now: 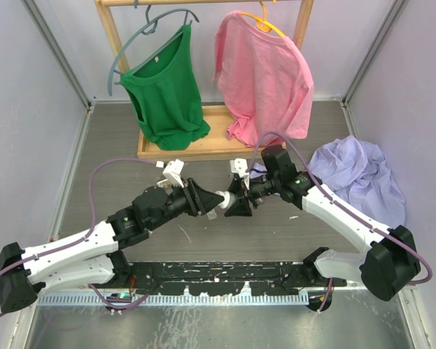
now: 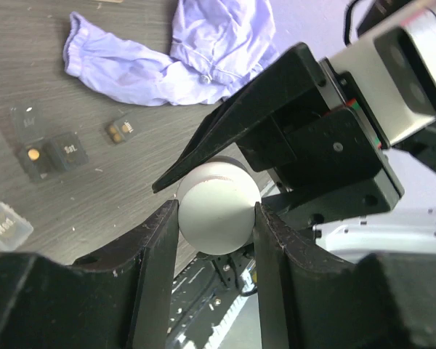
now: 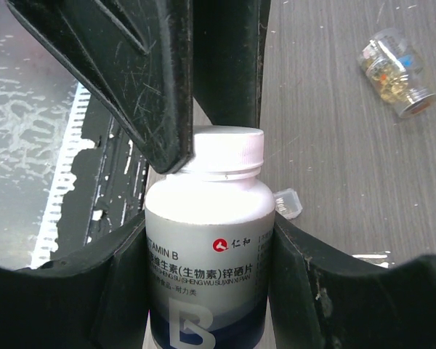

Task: Sort the pills into containers

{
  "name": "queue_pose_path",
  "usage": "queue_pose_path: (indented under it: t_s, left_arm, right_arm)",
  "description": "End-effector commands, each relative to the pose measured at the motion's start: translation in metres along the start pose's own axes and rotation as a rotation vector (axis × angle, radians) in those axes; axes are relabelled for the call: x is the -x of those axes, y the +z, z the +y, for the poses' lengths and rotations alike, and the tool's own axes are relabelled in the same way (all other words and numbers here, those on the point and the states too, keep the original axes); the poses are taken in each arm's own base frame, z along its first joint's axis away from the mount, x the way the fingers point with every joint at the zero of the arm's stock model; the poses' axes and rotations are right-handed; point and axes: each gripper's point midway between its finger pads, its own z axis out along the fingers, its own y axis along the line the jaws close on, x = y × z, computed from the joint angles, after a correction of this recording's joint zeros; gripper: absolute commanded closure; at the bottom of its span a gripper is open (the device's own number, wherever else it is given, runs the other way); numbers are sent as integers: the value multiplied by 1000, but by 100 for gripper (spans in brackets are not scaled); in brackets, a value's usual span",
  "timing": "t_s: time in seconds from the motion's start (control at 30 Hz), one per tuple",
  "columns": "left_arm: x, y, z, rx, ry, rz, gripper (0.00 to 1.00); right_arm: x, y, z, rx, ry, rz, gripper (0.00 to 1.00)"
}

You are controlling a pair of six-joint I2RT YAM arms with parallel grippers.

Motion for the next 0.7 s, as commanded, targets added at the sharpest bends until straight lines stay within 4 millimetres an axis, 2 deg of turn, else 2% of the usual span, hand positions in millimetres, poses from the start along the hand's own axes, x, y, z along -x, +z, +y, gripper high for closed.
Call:
queue_pose_path:
  t_s: [0.0, 0.27, 0.5, 0.67]
  left_arm:
    - [-15, -12, -37, -296, 205, 43, 63]
    - [-33, -25, -42, -478, 516, 92, 62]
    - [-28, -27, -20, -446, 624, 33, 59]
    - [-13, -28, -16, -403, 574, -61, 43]
  right_arm:
    - [30, 0, 9, 60, -92, -90, 99]
    - [34, -2, 26, 143, -110, -121, 99]
    - [35, -3, 30, 158, -129, -124, 99]
    - [34, -3, 30, 162, -129, -123, 99]
